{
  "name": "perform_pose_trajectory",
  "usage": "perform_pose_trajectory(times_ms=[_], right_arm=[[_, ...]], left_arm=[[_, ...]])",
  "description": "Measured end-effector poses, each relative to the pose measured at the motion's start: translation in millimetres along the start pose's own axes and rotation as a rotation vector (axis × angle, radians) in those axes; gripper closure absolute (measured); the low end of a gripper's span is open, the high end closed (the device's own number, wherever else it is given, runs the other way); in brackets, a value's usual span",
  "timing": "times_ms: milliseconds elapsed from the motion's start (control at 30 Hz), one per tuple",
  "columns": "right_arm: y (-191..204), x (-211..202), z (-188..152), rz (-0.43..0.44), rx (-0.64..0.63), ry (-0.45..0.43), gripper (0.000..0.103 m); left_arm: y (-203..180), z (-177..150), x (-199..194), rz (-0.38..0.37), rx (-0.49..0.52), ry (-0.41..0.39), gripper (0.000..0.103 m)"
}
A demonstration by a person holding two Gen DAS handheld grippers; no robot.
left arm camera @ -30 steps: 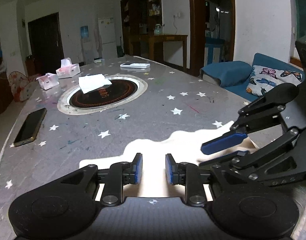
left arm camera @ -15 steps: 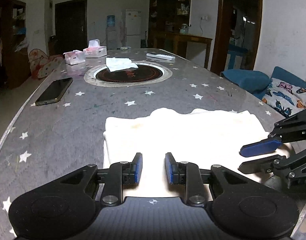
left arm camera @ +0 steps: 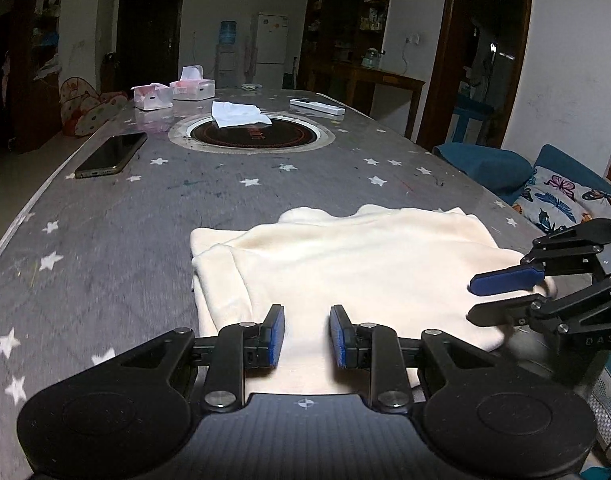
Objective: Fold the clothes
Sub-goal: 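Press and smooth the folded sweatshirt with both open grippers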
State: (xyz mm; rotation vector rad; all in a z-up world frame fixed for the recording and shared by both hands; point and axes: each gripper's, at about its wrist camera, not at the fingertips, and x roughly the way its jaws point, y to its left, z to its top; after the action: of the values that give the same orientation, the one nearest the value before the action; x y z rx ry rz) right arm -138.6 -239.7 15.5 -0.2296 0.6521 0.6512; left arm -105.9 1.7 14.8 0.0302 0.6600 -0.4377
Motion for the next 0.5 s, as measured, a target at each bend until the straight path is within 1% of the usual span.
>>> perform_pose_trajectory(times_ms=[100, 167, 300, 400, 500], right_arm=[[1.7, -10.9, -4.2, -0.008, 0.036, -0.028, 0.077], [1.1, -20.5, -5.9, -0.005, 0.070, -0.050, 0.076], [-3.4, -38.0, -12.1, -0.034, 0.119, -0.079, 0.076], [-11.0, -46.2, -20.7, -0.069, 0.169, -0.080, 0.076], [-14.1, -44.6, -29.5, -0.068, 0.194, -0.052, 0.076]], left_arm=[[-3.8, 0.3, -2.9, 0.007, -0.003, 0.000, 0.073], [-6.7, 3.1, -5.9, 0.007, -0.003, -0.004, 0.069], [-19.3, 10.0, -13.2, -0.002, 0.022, -0.030, 0.067], [-31.3, 15.6, -13.6, -0.033, 0.037, -0.049, 0.064], [-46.6, 18.6, -6.8, -0.078, 0.067, -0.048, 0.064]])
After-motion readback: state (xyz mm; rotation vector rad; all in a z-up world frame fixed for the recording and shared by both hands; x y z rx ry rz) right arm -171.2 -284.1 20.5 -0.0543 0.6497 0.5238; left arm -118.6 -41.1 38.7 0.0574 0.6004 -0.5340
